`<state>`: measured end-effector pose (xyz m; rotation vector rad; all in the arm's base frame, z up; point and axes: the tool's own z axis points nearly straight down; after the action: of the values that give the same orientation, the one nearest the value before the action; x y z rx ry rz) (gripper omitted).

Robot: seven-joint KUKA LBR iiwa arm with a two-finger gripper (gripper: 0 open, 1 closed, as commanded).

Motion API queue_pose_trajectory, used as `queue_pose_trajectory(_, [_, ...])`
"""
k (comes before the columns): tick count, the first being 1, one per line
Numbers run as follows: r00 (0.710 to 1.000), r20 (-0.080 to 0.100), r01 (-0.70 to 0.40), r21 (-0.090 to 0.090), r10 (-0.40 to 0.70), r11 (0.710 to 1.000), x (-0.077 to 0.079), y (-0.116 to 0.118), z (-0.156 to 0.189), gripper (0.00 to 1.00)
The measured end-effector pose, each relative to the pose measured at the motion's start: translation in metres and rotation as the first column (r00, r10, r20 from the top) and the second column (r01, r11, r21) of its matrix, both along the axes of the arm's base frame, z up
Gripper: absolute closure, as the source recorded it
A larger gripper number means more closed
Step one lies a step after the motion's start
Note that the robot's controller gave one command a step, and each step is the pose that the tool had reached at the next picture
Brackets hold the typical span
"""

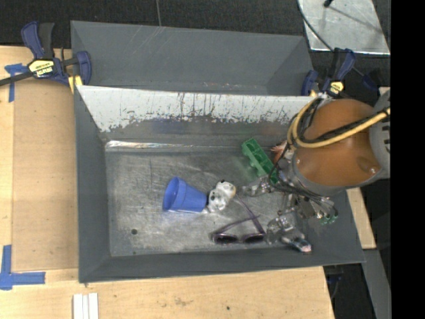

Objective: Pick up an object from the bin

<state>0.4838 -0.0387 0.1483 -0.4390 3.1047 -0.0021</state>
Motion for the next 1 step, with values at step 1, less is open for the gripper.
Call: queue_pose_trajectory(1, [0.982, 0.001, 0.19, 0.002, -0.19, 0.982, 0.0047, 0.0223, -0.0611, 0.0])
